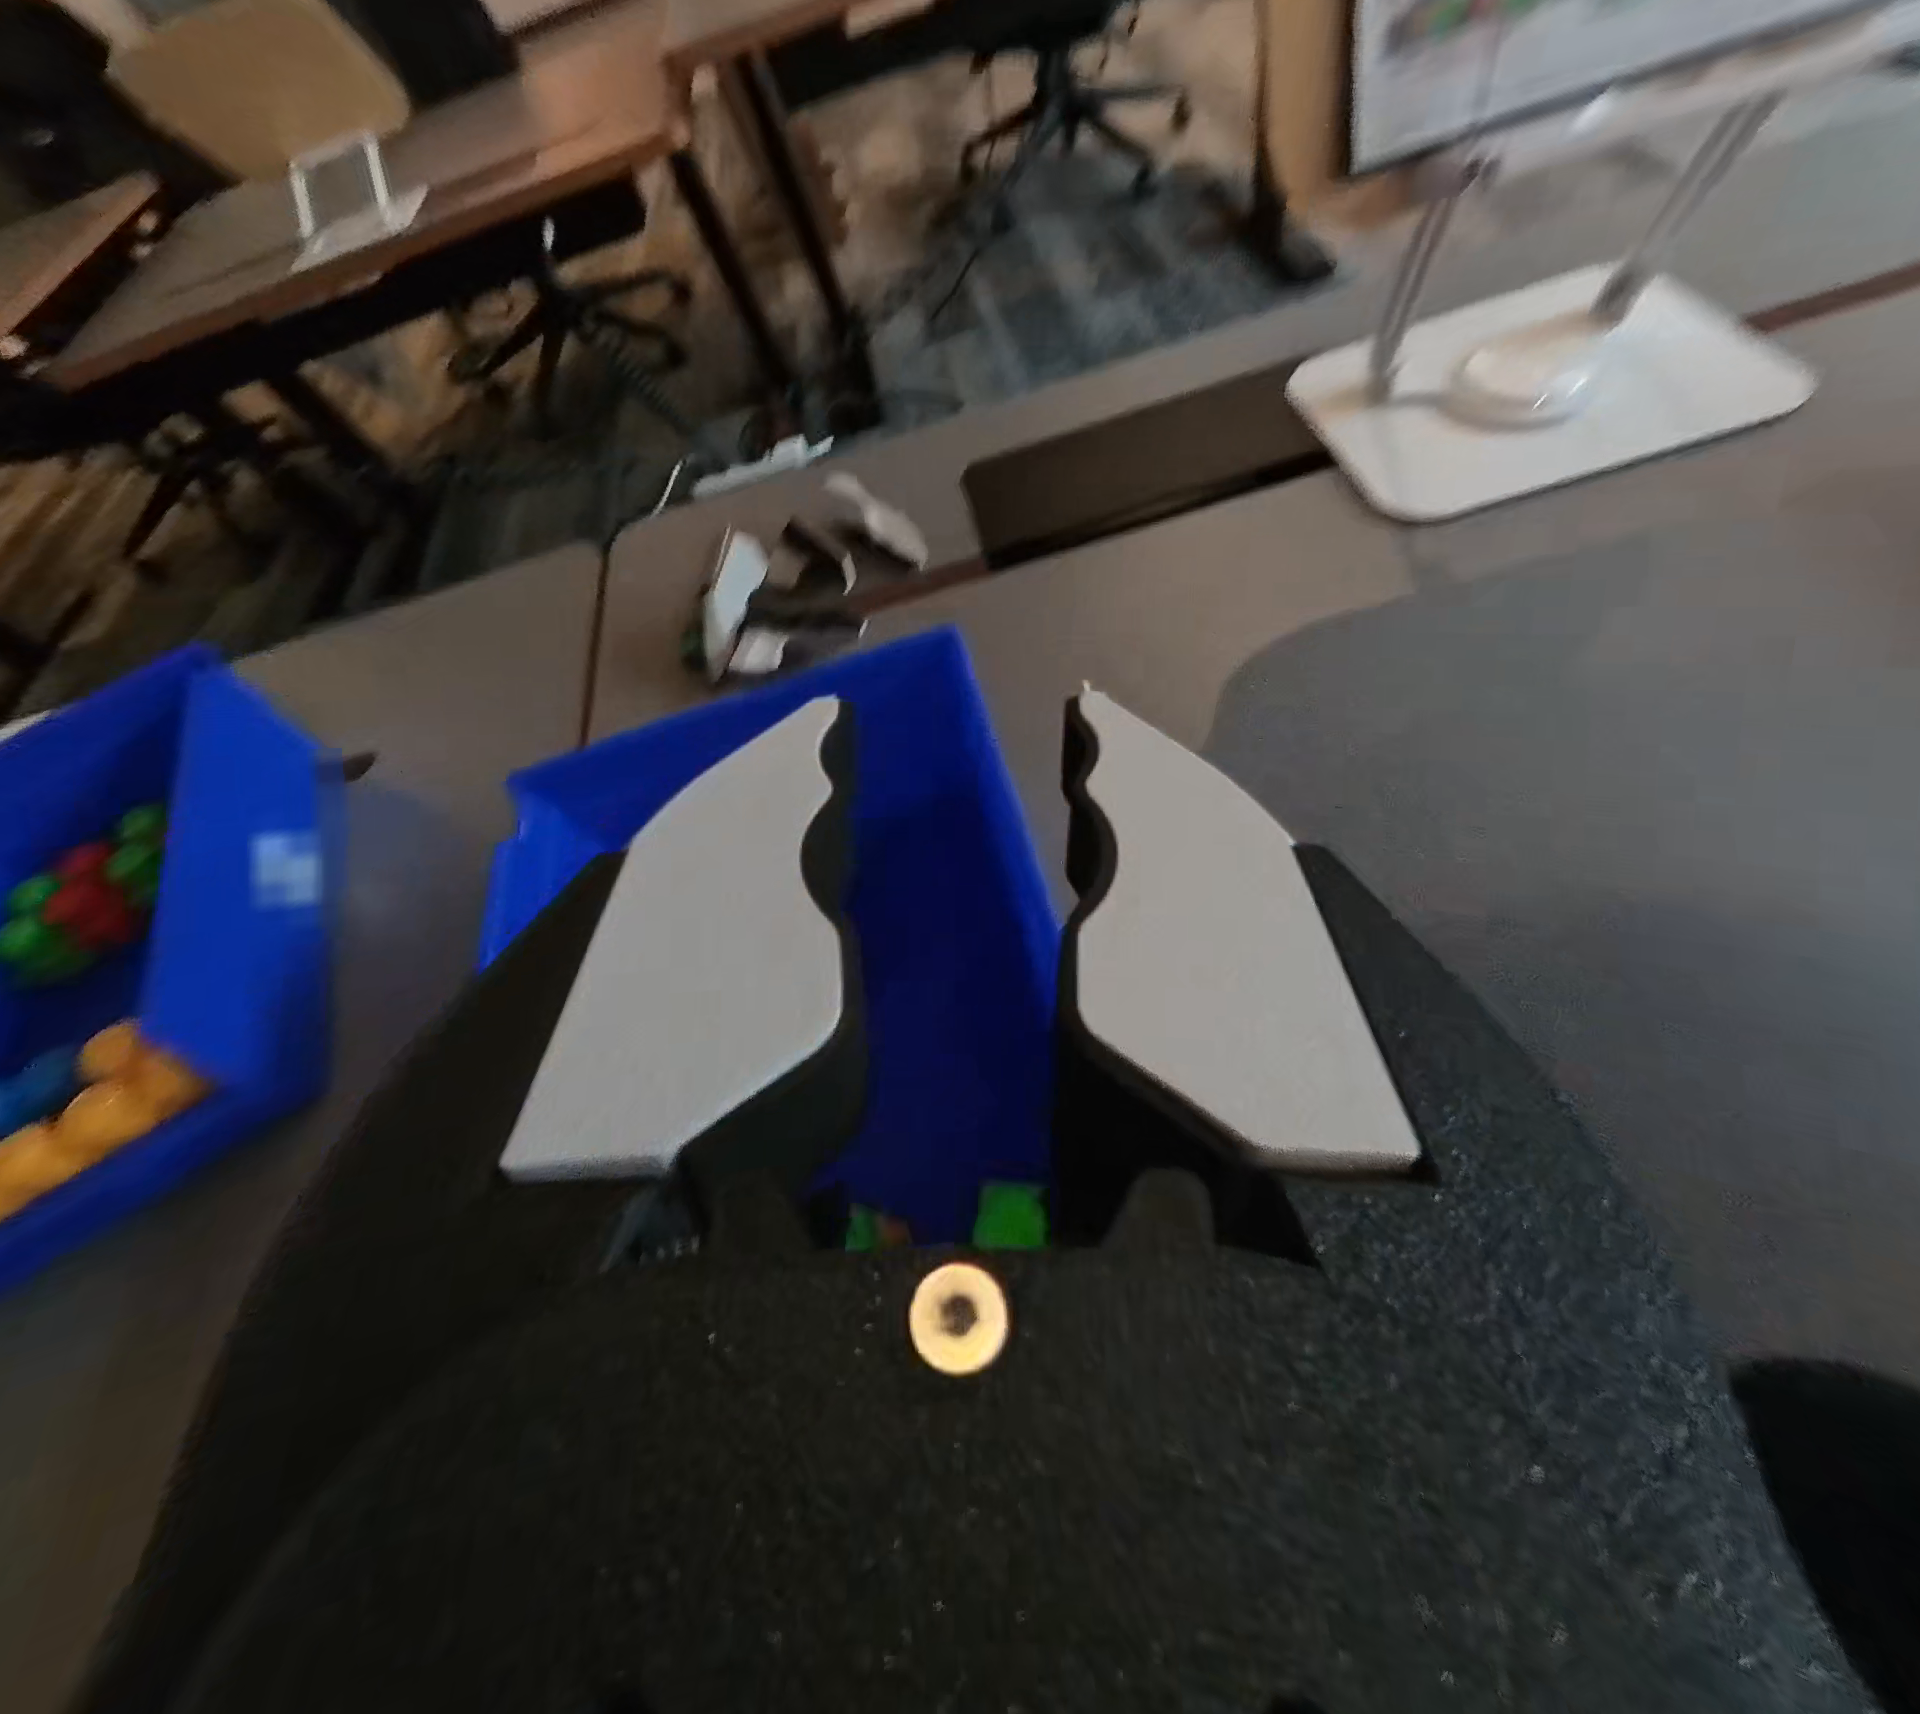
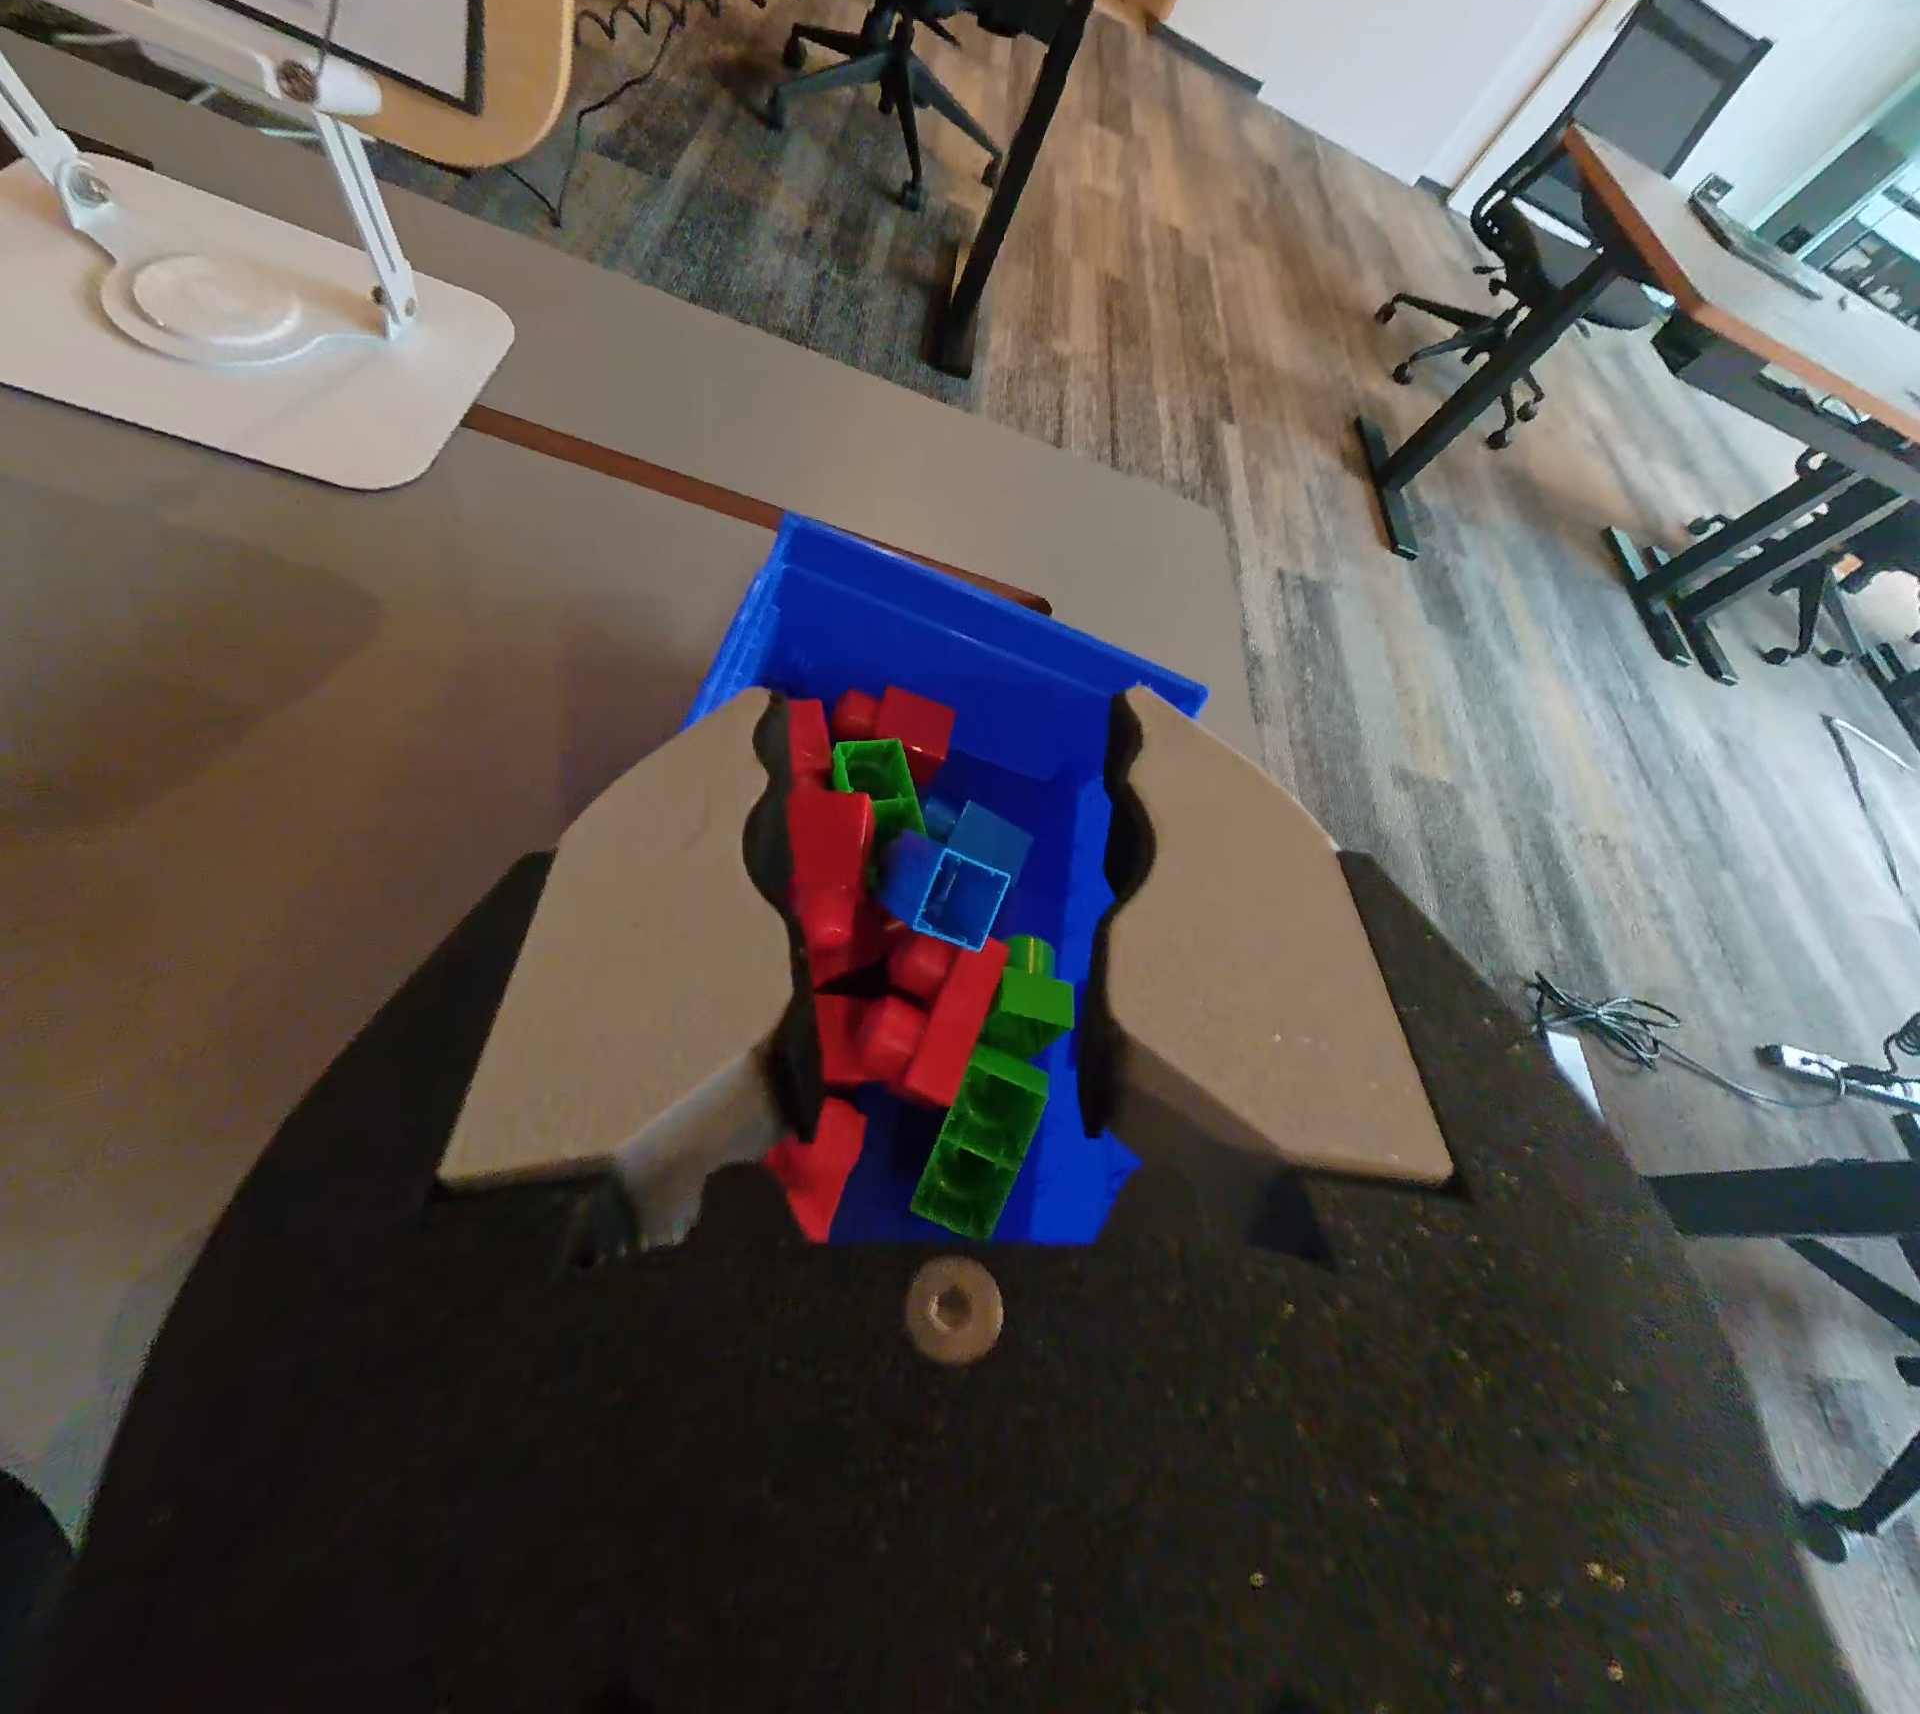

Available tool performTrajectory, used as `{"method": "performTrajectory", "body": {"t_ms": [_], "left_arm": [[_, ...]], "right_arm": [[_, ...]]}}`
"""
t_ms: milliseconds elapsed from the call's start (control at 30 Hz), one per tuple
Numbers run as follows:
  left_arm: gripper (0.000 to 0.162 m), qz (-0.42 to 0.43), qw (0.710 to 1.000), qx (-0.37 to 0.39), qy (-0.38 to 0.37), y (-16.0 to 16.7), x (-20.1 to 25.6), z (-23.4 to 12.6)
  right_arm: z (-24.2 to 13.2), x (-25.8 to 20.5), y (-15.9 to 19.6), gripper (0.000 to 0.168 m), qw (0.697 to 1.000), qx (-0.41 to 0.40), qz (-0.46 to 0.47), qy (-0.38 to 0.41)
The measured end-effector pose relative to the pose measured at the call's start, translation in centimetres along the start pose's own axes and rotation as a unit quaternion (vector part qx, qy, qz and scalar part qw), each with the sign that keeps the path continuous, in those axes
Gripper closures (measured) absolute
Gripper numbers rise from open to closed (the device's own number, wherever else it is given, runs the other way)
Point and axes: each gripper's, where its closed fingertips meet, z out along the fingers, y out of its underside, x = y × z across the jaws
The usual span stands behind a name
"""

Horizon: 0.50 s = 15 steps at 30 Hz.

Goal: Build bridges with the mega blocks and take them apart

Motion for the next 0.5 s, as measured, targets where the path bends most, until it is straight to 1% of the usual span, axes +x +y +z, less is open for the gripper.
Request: {"method": "performTrajectory", "body": {"t_ms": [100, 233, 367, 500], "left_arm": [[0.124, 0.012, 0.996, -0.083, -0.029, 3.1, -1.2, 0.2], [0.126, 0.027, 0.977, -0.206, -0.040, 8.1, -2.1, -0.6], [0.126, -0.014, 0.948, -0.315, -0.043, 13.2, -3.1, -1.9], [0.124, -0.075, 0.920, -0.380, -0.056, 16.8, -4.2, -3.1]], "right_arm": [[-0.1, -0.4, -0.4, 0.110, 1.000, 0.008, -0.005, -0.004], [0.0, -0.6, -0.5, 0.110, 1.000, 0.002, -0.015, -0.002], [0.2, -0.8, -0.7, 0.110, 1.000, 0.003, -0.020, -0.002], [0.4, -1.1, -0.8, 0.110, 1.000, 0.001, -0.025, -0.005]]}}
